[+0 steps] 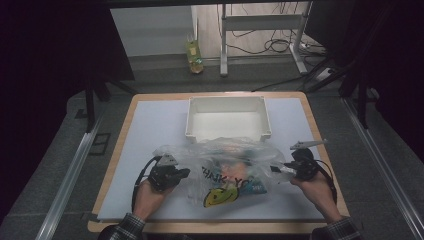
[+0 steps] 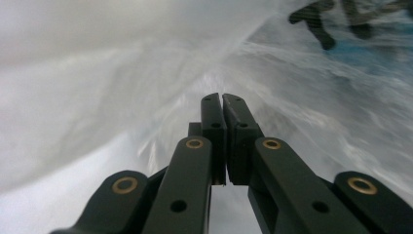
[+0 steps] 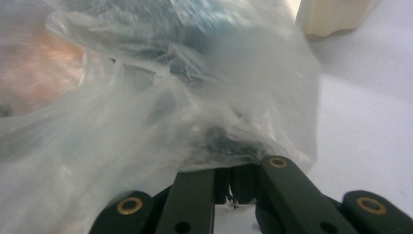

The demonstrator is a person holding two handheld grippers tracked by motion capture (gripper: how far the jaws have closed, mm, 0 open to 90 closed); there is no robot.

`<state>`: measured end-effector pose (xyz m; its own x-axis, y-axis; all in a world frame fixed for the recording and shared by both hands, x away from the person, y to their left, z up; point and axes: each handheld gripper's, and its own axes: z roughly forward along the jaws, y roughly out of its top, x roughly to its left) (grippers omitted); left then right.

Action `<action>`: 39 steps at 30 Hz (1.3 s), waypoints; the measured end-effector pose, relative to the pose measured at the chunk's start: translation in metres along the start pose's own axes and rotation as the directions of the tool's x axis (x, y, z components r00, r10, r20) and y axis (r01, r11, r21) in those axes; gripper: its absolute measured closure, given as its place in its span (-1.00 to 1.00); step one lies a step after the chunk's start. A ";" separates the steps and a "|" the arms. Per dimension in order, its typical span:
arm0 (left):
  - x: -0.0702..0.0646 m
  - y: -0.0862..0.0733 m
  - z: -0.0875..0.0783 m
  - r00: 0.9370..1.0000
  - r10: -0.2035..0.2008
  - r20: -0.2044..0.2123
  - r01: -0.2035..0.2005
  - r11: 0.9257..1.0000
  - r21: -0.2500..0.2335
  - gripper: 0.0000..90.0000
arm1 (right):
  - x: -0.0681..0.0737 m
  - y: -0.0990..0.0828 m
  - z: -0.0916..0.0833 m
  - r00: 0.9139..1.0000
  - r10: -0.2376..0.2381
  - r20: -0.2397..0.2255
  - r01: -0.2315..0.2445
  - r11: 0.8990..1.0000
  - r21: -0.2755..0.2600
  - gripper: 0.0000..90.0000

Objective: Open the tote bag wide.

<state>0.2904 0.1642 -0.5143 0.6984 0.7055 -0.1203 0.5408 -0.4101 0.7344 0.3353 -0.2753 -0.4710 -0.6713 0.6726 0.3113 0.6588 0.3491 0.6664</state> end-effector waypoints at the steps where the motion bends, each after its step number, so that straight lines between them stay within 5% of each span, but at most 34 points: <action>1: 0.000 -0.002 -0.004 1.000 0.009 -0.001 -0.009 1.000 0.002 0.97 | 0.001 -0.002 -0.005 1.000 -0.001 -0.006 0.001 1.000 -0.007 0.98; 6: -0.006 -0.009 -0.018 1.000 0.022 -0.009 -0.022 1.000 0.007 0.98 | 0.008 -0.010 -0.028 1.000 -0.018 -0.013 0.018 1.000 -0.023 0.98; 10: -0.011 -0.015 -0.027 0.998 0.021 0.051 -0.019 0.999 -0.028 0.98 | 0.011 -0.013 -0.042 0.999 -0.015 -0.043 0.013 0.999 -0.052 0.98; 11: -0.013 -0.015 -0.029 0.998 0.029 0.052 -0.028 0.999 -0.026 0.98 | 0.011 -0.013 -0.042 0.999 -0.015 -0.043 0.013 0.999 -0.052 0.98; 13: -0.019 -0.013 -0.030 0.996 0.044 0.079 -0.041 0.999 -0.035 0.98 | 0.015 -0.013 -0.049 0.994 0.015 -0.113 -0.025 0.996 -0.087 0.98; 18: -0.035 -0.005 -0.030 0.989 0.100 0.105 -0.096 0.995 -0.037 0.98 | 0.024 -0.008 -0.054 0.991 -0.006 -0.132 -0.006 0.995 -0.096 0.98; 23: -0.041 -0.006 -0.035 0.987 0.128 0.097 -0.125 0.991 -0.037 0.98 | 0.030 -0.010 -0.066 0.997 -0.042 -0.063 0.038 0.997 -0.064 0.98; 29: -0.040 -0.012 -0.045 0.990 0.100 0.096 -0.096 0.995 -0.041 0.98 | 0.026 -0.021 -0.093 0.998 -0.036 0.041 0.038 0.998 -0.057 0.98; 33: -0.043 -0.006 -0.058 0.992 0.077 0.097 -0.070 0.995 -0.070 0.98 | 0.027 -0.016 -0.103 0.998 -0.037 0.051 0.041 0.996 -0.078 0.98; 39: -0.050 0.025 -0.091 0.988 0.110 0.104 -0.097 0.988 -0.124 0.97 | 0.054 0.014 -0.105 0.993 -0.119 0.004 0.118 0.988 -0.098 0.98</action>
<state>0.2260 0.1710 -0.4294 0.7988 0.5919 -0.1079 0.4084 -0.4016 0.8197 0.2722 -0.3026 -0.3738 -0.7433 0.6292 0.2273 0.5381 0.3604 0.7619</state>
